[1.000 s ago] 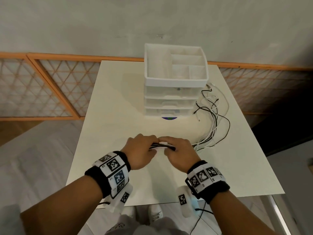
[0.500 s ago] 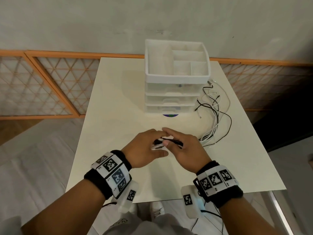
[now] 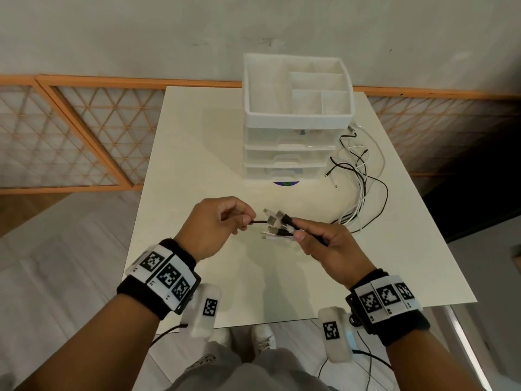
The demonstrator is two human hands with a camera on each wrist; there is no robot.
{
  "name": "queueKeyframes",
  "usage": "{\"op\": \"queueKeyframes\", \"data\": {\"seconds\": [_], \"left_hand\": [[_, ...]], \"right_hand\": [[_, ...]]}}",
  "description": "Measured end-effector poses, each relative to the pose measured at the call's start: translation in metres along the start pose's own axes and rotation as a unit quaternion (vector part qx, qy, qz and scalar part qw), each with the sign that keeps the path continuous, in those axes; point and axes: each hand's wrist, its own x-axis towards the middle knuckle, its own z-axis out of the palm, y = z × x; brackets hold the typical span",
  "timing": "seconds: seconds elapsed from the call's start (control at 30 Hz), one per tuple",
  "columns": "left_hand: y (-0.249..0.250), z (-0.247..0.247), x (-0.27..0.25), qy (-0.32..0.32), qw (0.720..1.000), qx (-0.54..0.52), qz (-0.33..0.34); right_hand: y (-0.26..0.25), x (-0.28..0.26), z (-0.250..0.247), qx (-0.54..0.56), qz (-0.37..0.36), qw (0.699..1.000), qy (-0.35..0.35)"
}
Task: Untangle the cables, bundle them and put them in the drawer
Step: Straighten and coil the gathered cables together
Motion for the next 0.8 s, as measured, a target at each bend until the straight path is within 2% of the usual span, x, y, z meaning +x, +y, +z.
{"op": "queueKeyframes", "data": {"seconds": [0.07, 0.2, 0.27, 0.37, 0.43, 0.47, 0.53, 0.6, 0.7, 0.8], "left_hand": [[0.007, -0.003, 0.002, -0.030, 1.000, 0.004, 0.002], [0.017, -0.001, 0.007, -0.037, 0.999, -0.008, 0.003], [0.020, 0.002, 0.008, -0.022, 0.999, -0.031, 0.008], [0.019, 0.010, 0.008, 0.042, 0.992, -0.120, -0.017], [0.016, 0.019, 0.008, 0.083, 0.974, -0.195, -0.084], [0.014, 0.022, 0.009, 0.085, 0.958, -0.236, -0.140], [0.012, 0.029, 0.010, 0.052, 0.917, -0.309, -0.247], [0.015, 0.034, 0.010, 0.010, 0.892, -0.349, -0.287], [0.027, 0.036, 0.009, -0.025, 0.908, -0.333, -0.251], [0.038, 0.035, 0.010, -0.104, 0.948, -0.224, -0.202]], "right_hand": [[0.001, 0.001, 0.002, -0.009, 0.001, 1.000, -0.015], [0.002, 0.006, 0.005, -0.029, -0.004, 0.999, -0.043], [0.001, 0.009, 0.005, -0.037, -0.008, 0.998, -0.050], [0.000, 0.012, 0.003, -0.026, -0.011, 0.998, -0.051], [0.000, 0.012, 0.002, -0.016, -0.020, 0.998, -0.056], [-0.001, 0.012, 0.002, -0.015, -0.025, 0.998, -0.061], [-0.001, 0.012, 0.004, -0.023, -0.028, 0.997, -0.073], [0.000, 0.013, 0.005, -0.047, -0.028, 0.995, -0.081], [0.005, 0.015, 0.005, -0.079, -0.026, 0.993, -0.083], [0.010, 0.016, 0.005, -0.093, -0.038, 0.991, -0.084]]}}
